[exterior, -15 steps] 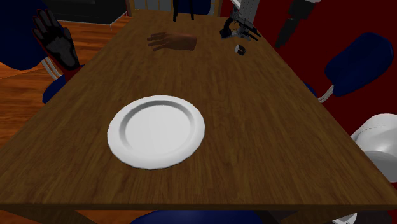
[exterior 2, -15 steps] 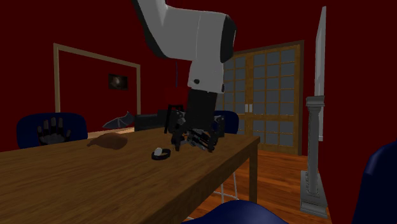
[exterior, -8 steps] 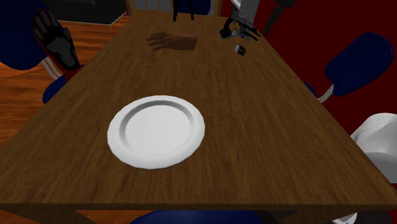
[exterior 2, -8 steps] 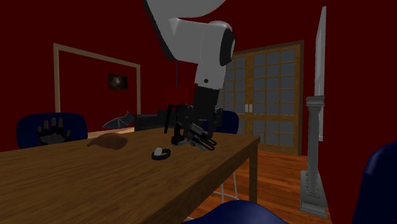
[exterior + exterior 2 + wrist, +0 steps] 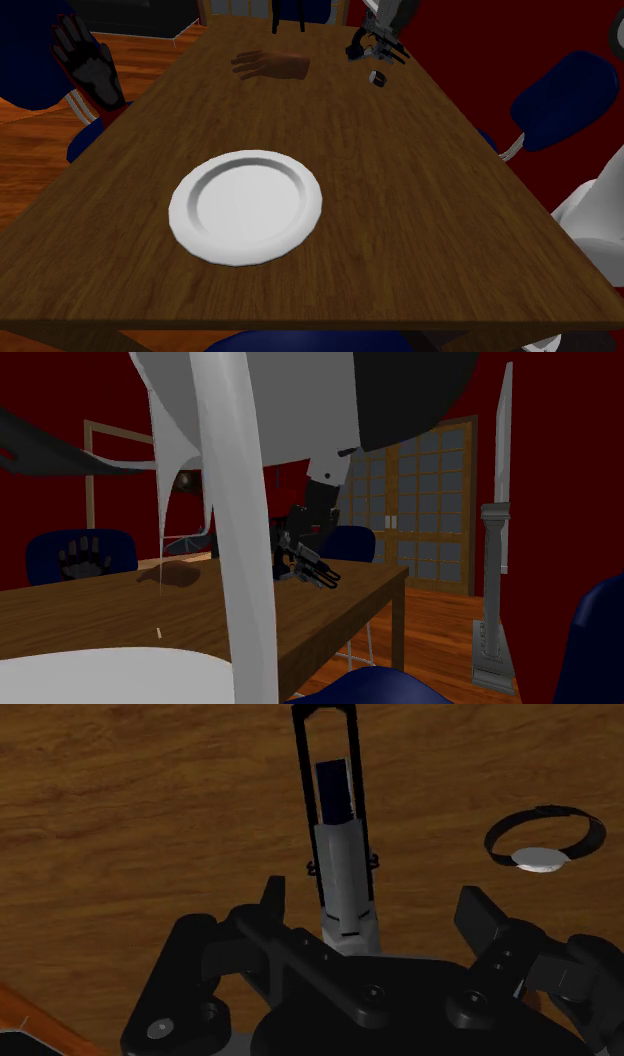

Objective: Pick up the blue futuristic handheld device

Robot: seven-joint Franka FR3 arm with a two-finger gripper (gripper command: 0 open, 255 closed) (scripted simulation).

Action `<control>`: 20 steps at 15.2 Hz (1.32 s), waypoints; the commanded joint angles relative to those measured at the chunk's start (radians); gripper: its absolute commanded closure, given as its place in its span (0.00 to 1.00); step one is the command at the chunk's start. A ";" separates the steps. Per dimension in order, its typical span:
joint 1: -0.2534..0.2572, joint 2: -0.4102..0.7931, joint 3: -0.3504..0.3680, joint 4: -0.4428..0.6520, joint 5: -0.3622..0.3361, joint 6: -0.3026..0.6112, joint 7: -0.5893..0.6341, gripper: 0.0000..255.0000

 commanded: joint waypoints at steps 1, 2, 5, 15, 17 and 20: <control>-0.017 0.068 0.003 0.104 0.043 -0.031 -0.048 0.00; -0.016 0.062 0.005 0.083 0.041 -0.015 -0.051 0.00; -0.008 0.048 0.007 0.024 0.036 0.030 -0.061 0.00; -0.001 0.032 0.009 -0.044 0.032 0.083 -0.073 1.00; -0.001 0.033 0.009 -0.044 0.033 0.083 -0.073 1.00; -0.001 0.035 0.009 -0.041 0.033 0.082 -0.073 1.00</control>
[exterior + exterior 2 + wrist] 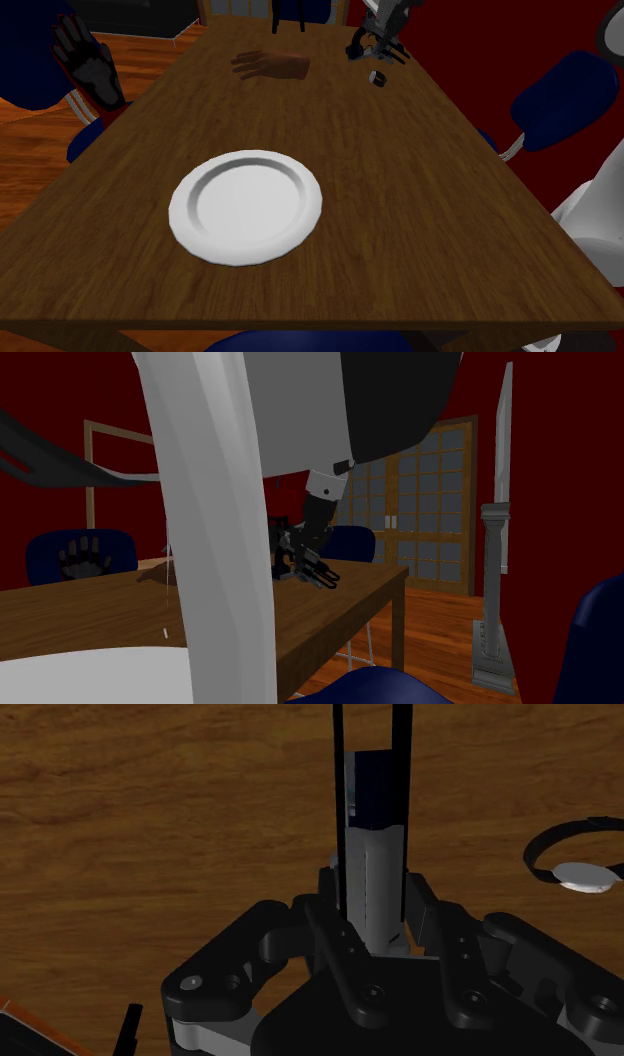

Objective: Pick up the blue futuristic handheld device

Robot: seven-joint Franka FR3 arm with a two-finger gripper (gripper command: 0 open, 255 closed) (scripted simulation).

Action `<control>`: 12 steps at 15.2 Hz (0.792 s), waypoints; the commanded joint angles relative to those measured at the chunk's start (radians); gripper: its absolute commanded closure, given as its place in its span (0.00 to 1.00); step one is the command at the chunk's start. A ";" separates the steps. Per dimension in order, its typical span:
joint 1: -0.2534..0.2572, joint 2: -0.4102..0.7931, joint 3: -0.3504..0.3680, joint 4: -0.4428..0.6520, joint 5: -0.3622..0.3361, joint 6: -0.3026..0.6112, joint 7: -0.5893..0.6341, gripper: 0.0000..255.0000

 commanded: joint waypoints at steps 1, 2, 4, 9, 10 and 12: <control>-0.002 0.005 0.000 0.018 0.001 -0.015 0.004 1.00; -0.004 0.009 -0.001 0.036 0.001 -0.030 0.007 1.00; -0.008 0.017 -0.002 0.073 0.004 -0.059 0.014 1.00; -0.022 0.044 -0.005 0.177 0.013 -0.136 0.031 1.00; -0.026 0.051 -0.005 0.199 0.016 -0.152 0.034 1.00; -0.034 0.066 -0.006 0.248 0.022 -0.186 0.041 1.00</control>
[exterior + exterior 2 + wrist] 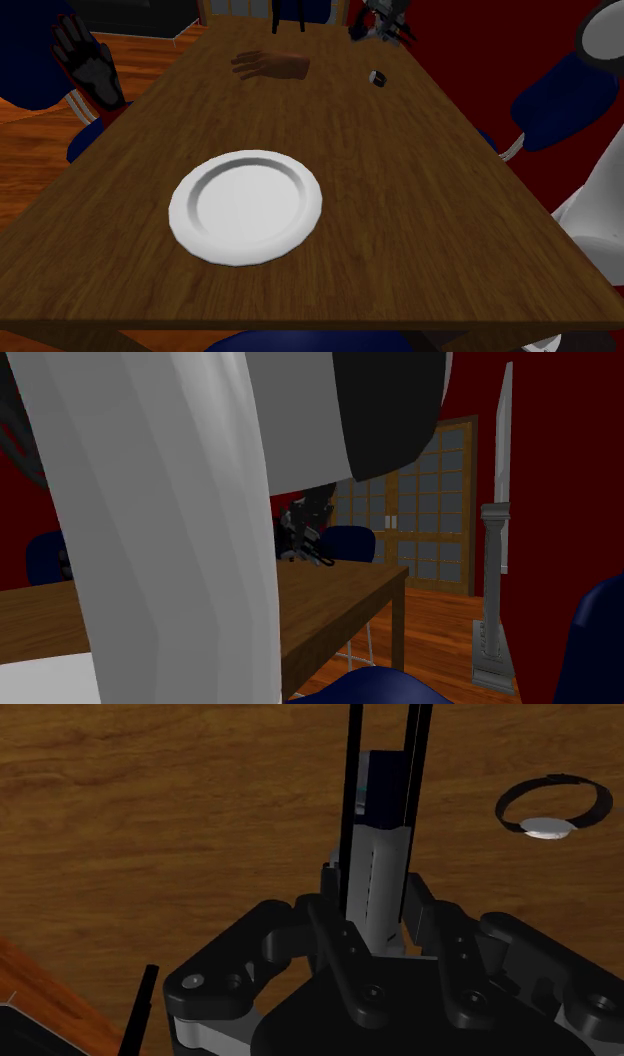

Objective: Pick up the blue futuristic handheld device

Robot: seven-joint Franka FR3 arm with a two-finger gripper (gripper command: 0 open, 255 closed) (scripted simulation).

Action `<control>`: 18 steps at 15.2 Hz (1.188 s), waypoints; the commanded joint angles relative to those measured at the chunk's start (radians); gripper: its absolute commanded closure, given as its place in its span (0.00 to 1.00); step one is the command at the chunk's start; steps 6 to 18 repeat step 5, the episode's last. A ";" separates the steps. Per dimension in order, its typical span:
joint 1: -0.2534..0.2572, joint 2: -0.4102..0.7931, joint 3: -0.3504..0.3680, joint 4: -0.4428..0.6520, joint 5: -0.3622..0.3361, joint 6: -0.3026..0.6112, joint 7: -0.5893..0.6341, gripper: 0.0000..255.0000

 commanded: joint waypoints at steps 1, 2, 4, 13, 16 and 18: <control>-0.008 0.016 -0.001 0.051 0.007 -0.035 0.008 1.00; -0.013 0.025 -0.001 0.077 0.011 -0.053 0.012 1.00; -0.019 0.036 -0.001 0.109 0.016 -0.074 0.016 1.00; -0.019 0.036 -0.001 0.109 0.016 -0.074 0.016 1.00; -0.019 0.036 -0.001 0.109 0.016 -0.074 0.016 1.00; -0.019 0.036 -0.001 0.109 0.016 -0.074 0.016 1.00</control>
